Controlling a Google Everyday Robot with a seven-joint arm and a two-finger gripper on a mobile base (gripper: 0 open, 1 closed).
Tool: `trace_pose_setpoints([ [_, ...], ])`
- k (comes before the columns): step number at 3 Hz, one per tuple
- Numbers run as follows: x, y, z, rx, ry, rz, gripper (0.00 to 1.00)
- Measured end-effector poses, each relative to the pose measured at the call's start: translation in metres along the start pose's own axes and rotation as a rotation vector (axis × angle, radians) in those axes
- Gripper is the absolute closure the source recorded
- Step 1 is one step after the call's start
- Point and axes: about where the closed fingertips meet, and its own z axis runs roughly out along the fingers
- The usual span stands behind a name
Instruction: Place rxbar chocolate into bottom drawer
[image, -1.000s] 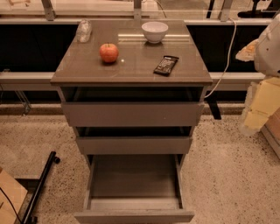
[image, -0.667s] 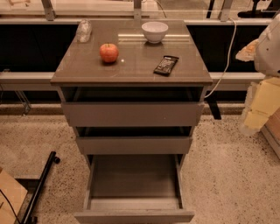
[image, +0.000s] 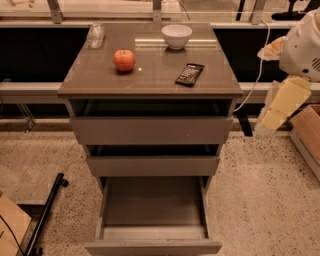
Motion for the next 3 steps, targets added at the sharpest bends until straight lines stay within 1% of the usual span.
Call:
trace_pose_setpoints([
  [1,-0.009,-0.0307,0.0207,-0.012,-0.07,-0.008,0.0],
  [2,-0.0088,-0.0338,0.0227,-0.012,-0.074,-0.005,0.0],
  [3,-0.0075,-0.0345,0.0302,-0.012,-0.082,0.036,0.0],
])
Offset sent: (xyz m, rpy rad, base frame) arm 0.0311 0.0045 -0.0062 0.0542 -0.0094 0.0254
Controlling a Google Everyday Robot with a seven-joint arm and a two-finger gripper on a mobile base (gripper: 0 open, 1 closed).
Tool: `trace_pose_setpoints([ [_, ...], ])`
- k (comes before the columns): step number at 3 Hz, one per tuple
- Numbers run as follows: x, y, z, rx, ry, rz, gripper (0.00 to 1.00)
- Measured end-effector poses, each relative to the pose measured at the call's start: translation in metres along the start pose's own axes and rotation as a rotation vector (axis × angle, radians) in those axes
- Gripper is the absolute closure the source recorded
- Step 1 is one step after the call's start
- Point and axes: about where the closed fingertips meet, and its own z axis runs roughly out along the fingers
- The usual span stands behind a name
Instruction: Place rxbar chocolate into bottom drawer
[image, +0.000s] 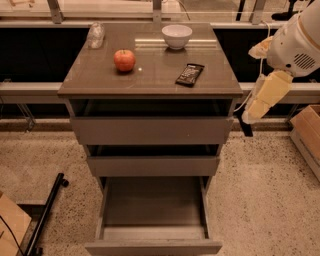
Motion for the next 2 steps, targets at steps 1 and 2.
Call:
trace_pose_setpoints([
  [1,-0.005,-0.014,0.02,0.036,-0.052,0.067,0.0],
  [2,-0.022,-0.044,0.049,0.061,-0.128,0.09,0.0],
])
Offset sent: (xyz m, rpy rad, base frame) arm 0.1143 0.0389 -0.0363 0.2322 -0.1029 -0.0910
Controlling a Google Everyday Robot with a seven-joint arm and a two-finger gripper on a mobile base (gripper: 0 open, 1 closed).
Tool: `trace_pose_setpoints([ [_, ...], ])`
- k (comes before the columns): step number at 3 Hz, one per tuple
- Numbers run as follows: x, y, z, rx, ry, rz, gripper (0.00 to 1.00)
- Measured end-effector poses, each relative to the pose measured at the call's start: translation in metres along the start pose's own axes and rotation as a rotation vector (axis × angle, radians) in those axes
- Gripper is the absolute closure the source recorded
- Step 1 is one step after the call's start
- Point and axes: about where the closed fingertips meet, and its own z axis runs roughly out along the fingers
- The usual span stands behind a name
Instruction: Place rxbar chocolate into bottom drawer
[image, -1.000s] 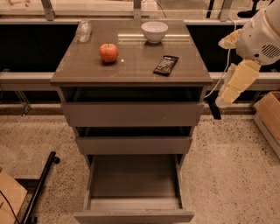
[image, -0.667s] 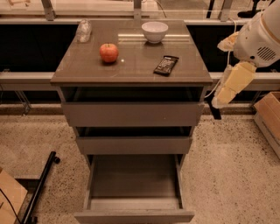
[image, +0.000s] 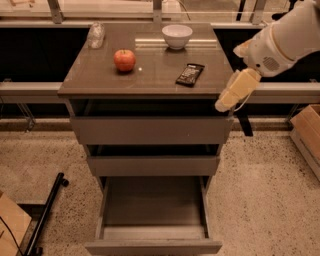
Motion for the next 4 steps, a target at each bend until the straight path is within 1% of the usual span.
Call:
trace_pose_setpoints([
  [1,-0.018,-0.041,0.057,-0.014,-0.078,0.027,0.0],
  [2,-0.027,-0.077,0.098,-0.031,-0.141,0.058,0.0],
  [3,-0.027,-0.086,0.104,-0.027,-0.154,0.064,0.0],
  [4,-0.026,-0.089,0.115,0.008,-0.181,0.109,0.0],
])
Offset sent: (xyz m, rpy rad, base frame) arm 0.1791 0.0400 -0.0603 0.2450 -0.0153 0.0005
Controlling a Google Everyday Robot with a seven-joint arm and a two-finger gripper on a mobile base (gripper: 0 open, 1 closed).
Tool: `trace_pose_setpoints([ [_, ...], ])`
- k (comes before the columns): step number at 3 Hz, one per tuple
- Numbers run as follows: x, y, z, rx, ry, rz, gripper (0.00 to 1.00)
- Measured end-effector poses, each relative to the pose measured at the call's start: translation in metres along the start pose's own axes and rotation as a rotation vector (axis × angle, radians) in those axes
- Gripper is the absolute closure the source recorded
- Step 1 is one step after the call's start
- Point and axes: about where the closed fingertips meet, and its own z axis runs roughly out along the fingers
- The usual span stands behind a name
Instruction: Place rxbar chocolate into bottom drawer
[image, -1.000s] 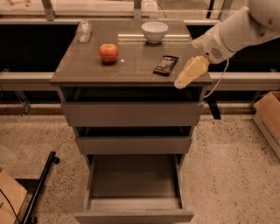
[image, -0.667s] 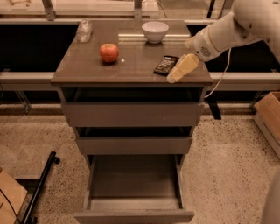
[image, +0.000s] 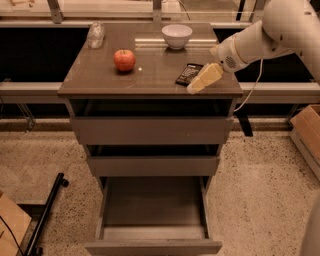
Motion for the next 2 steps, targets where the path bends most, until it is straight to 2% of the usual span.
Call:
trace_pose_setpoints([
  [2,0.007,-0.042,0.043,0.13,-0.101,0.075,0.0],
])
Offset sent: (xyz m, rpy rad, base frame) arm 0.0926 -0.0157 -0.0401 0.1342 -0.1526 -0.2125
